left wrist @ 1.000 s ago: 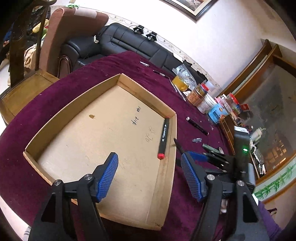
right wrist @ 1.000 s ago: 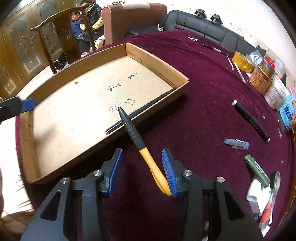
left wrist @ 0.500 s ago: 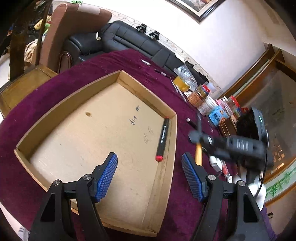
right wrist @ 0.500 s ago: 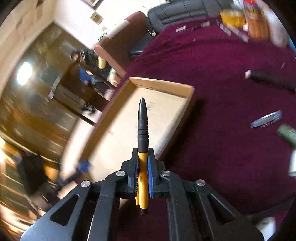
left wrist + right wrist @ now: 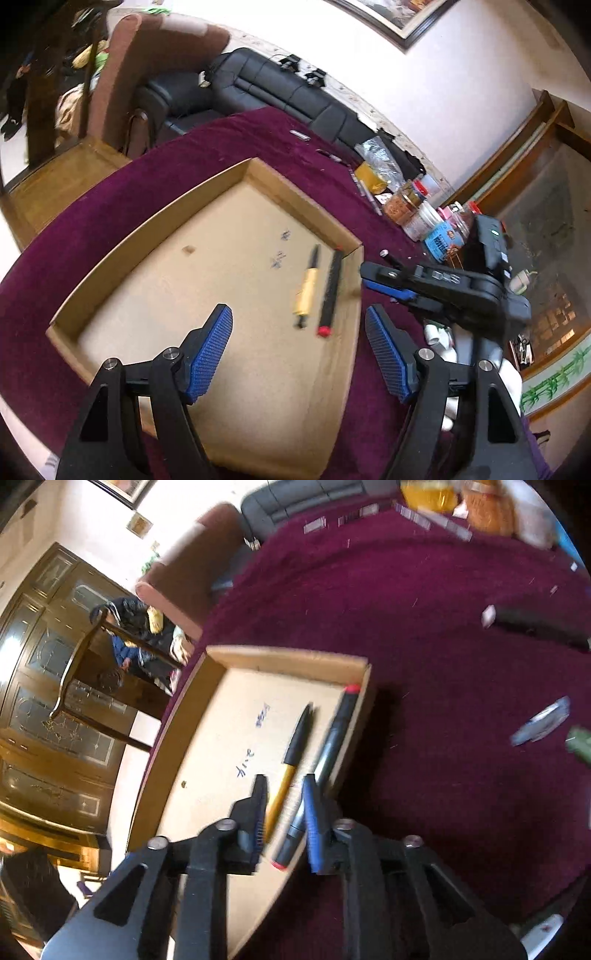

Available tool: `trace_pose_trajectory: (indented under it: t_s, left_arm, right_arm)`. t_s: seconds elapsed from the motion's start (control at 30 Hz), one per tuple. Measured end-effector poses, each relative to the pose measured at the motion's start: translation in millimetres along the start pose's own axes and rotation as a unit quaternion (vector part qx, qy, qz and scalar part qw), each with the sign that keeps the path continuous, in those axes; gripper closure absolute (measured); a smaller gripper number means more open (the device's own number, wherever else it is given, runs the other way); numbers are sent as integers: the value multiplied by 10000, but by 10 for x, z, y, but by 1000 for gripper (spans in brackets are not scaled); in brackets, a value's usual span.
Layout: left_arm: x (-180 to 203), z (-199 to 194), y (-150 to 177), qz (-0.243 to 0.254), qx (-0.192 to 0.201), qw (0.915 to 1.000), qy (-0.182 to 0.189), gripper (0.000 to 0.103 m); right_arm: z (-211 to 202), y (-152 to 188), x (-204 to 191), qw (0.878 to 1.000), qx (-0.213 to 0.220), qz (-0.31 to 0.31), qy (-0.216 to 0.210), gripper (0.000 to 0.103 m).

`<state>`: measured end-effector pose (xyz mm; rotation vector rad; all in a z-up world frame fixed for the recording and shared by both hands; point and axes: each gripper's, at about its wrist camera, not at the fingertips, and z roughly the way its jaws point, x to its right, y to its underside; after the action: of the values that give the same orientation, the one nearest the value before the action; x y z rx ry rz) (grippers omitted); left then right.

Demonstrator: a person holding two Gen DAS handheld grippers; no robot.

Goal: Organize rigid objects
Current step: 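Place the yellow pen in the tray beside the marker with the right gripper, then grasp the white-capped black marker with the left gripper while the right gripper moves to the clear pen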

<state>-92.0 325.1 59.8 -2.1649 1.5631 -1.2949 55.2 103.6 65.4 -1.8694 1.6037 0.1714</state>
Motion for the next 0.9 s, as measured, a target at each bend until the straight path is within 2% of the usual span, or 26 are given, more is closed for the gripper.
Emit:
trace_pose_trajectory:
  t_s: [0.07,0.17,0.23,0.33,0.37,0.43,0.47,0.5,0.57,0.77,0.83,0.9]
  left_arm:
    - [188,40,-94,369,338,9987,-137,34]
    - [417,217,-254,926,784,9914,-496,20]
    - [473,411,-321,1099,807,9871,-836,19]
    - [442,865,-345,1087,67,9889,-1009,19]
    - [414,1057,-313,1017,-420,9881,-1071,19]
    - [396,1282,-243,937,-1057,9832,-1154,19]
    - [449,1359,-176,1133,-1242,9762,-1371,19]
    - [522,1372,-137,1321,-1251,9719,-1494,19]
    - [606,1356,-33,1412,-1288,9682,-1617,19]
    - [634,1230,56,1280,-1169,9715,-1620,19]
    - [618,1143,-56,1142,-1008,9810,-1200,20]
    - [671,935,-123,1088,-583,9865,-1078,20]
  right_arm:
    - [-233,49,131,9997,208,76,-36,62]
    - [-538,155,312,9987,474,-28,163,61]
    - [-784,285,483,9962,694,-98,508,61]
    - [-1069,478,819,9933,855,82,777,61]
    - [-1108,524,911,9924,891,186,827,61]
    - [-1246,642,1114,9907,955,380,892,61]
    - [-1324,716,1246,9893,1000,508,928,61]
    - [-1368,760,1344,9882,1038,618,937,61]
    - [-1473,810,1526,9866,1113,829,863,61]
    - [-1602,949,1736,9850,1278,960,657,61]
    - [-1646,967,1766,9845,1339,898,683,61]
    - [-1703,926,1800,9817,1497,865,793,61]
